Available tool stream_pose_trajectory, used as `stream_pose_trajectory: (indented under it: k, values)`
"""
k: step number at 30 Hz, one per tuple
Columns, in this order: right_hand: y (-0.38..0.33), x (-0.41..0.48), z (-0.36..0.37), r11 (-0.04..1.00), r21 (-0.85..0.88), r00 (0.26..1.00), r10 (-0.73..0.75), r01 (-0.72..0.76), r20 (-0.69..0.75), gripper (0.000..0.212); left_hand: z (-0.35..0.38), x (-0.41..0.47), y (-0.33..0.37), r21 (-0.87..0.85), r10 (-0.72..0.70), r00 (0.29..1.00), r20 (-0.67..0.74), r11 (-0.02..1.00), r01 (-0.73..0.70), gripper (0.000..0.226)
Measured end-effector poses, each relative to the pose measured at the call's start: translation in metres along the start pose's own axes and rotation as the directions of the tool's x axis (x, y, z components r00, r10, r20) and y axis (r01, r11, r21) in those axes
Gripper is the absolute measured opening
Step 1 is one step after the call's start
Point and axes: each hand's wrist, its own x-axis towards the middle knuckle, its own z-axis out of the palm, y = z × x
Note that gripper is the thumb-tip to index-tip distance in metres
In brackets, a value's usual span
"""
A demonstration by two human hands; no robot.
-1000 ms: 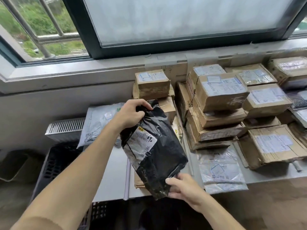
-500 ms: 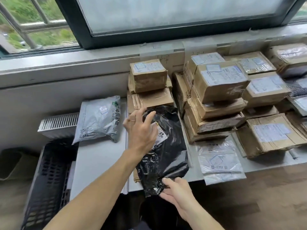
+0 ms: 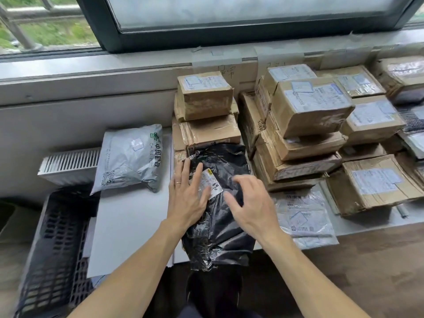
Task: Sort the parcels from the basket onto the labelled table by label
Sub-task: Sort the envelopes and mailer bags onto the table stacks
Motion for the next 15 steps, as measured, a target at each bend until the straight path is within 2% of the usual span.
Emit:
stream_pose_trajectory:
  k: [2, 4, 10, 15]
  values:
    - [0.007, 0.022, 0.026, 1.0, -0.017, 0.989, -0.011, 0.014, 0.147, 0.064, 0.004, 0.0, -0.003, -0.011, 0.017, 0.999, -0.034, 1.0, -0.018, 0.074]
    - [0.014, 0.037, 0.044, 0.999, -0.049, 0.975, 0.02, -0.01, 0.219, 0.073, 0.01, 0.0, -0.008, -0.027, 0.034, 0.998, -0.057, 0.999, -0.036, 0.072]
    - [0.025, 0.047, 0.066, 0.987, -0.161, 0.974, 0.024, 0.013, 0.225, 0.07, 0.023, 0.005, -0.019, -0.079, 0.044, 0.999, -0.022, 0.996, -0.046, 0.071]
    - [0.022, 0.048, 0.062, 0.993, -0.119, 0.975, 0.036, -0.009, 0.22, 0.068, 0.008, 0.004, -0.016, -0.127, 0.038, 0.999, 0.039, 0.991, -0.033, 0.072]
